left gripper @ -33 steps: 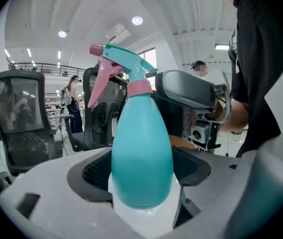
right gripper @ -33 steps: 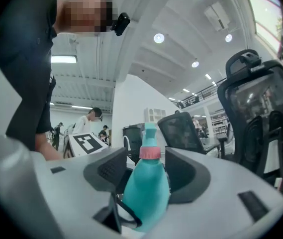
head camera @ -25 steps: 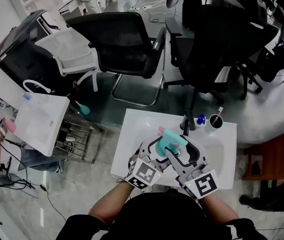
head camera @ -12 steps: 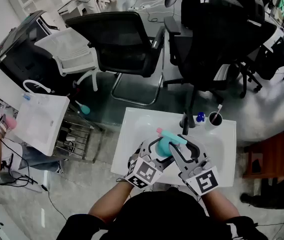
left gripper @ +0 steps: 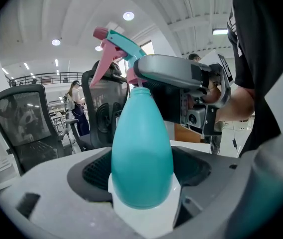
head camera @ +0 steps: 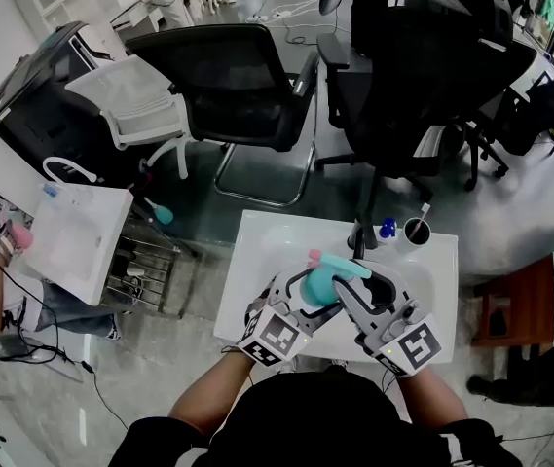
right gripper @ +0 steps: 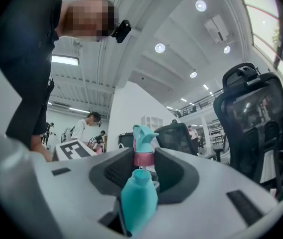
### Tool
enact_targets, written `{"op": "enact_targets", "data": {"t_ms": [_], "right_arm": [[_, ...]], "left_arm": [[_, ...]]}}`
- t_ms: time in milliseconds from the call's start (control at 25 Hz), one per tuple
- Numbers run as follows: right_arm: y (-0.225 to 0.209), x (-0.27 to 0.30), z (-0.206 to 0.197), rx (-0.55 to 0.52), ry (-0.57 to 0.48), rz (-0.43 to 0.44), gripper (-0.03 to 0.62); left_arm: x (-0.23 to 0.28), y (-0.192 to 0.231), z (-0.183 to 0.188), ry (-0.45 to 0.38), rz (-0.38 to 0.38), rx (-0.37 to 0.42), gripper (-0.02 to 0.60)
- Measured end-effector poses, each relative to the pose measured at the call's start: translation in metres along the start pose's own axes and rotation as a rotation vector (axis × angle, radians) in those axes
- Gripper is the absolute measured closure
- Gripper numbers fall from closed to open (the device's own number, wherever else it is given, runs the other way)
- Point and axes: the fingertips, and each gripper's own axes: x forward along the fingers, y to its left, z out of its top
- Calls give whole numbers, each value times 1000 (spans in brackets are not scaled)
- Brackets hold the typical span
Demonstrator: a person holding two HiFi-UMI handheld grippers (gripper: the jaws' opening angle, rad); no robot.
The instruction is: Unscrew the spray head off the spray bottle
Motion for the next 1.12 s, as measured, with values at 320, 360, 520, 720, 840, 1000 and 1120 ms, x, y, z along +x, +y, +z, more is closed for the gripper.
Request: {"op": "enact_targets", "data": {"t_ms": [320,360,520,720,840,1000,1120], "right_arm": [[-10,-1,28,-3,-98,-20,459],[-10,-1,32,3,-106,-20,459],[-13,-3,48,-6,-146,-26,459],[-18,-6,65,4,-191,-41,459],[-20,-9,75,2,-215,-50,459],[-23,-13,91,-17,-242,-60,459],[-27,-16,96,-31,-250,-75,459]], "left_arm": [[6,3,-14,9,3,-48,199],[7,3,-17,12,5,-59,199],[8,8,-26,12,41,-99,198],[8,13,-45,33,79,-142,199],[7,16,-53,40,97,-156,199],[3,28,-56,39,134,-176,199],[-2,38,-57,36,162,-188,199]]}}
